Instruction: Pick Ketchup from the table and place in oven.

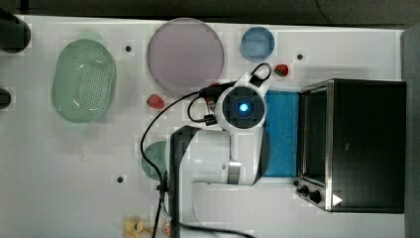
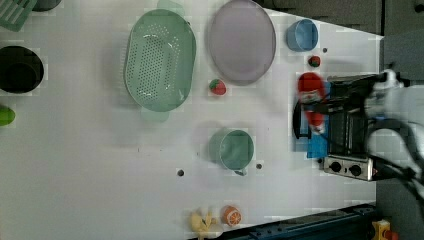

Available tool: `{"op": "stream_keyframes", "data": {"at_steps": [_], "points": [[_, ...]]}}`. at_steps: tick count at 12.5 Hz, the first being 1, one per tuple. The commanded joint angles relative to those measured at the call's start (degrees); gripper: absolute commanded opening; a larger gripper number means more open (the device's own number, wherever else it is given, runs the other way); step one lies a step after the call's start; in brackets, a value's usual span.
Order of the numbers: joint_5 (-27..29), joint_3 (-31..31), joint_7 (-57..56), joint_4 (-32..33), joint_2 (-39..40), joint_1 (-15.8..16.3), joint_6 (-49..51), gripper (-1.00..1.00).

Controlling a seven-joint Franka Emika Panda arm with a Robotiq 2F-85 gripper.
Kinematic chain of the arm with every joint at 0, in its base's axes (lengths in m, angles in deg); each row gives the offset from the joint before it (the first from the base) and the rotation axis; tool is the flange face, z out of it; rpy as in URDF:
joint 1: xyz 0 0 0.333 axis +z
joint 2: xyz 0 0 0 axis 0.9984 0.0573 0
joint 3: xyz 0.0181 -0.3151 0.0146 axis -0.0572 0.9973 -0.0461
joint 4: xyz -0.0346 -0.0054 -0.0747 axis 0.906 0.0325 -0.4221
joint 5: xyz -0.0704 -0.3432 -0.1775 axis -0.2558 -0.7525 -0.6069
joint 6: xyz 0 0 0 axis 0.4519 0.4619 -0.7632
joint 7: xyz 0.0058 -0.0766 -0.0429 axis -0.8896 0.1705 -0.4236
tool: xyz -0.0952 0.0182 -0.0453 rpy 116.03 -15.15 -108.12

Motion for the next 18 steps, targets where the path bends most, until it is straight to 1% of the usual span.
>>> {"op": "stream_keyframes", "data": {"at_steps": [1, 3, 4, 7, 8, 9, 10, 11, 12, 15, 16, 18], "points": [[-8.9, 1.0, 4.4, -4.3, -0.9, -1.3, 7.2, 0.07], [-20.0, 3.1, 12.3, -5.3, 0.6, -1.4, 9.4, 0.07], [-24.5, 3.9, 15.4, -5.2, 1.8, -1.4, 9.4, 0.07], [-32.7, 4.5, 29.9, -5.5, 7.3, -1.3, 9.2, 0.07], [-37.4, 4.5, 35.0, -6.1, 9.0, -1.2, 9.2, 0.07], [-43.4, 4.5, 38.6, -6.4, 10.6, -1.1, 9.5, 0.07], [-48.9, 4.5, 40.9, -6.3, 12.1, -1.1, 9.6, 0.07], [-53.3, 4.7, 43.0, -6.4, 13.7, -1.1, 9.4, 0.07], [-56.5, 4.8, 46.1, -6.5, 15.0, -1.1, 9.5, 0.07], [-61.2, 5.1, 56.6, -6.5, 18.2, -1.1, 9.8, 0.07], [-62.9, 5.5, 59.4, -6.7, 19.1, -1.1, 10.0, 0.16], [-66.0, 5.6, 60.3, -6.8, 20.3, -1.1, 9.9, 0.58]]}}
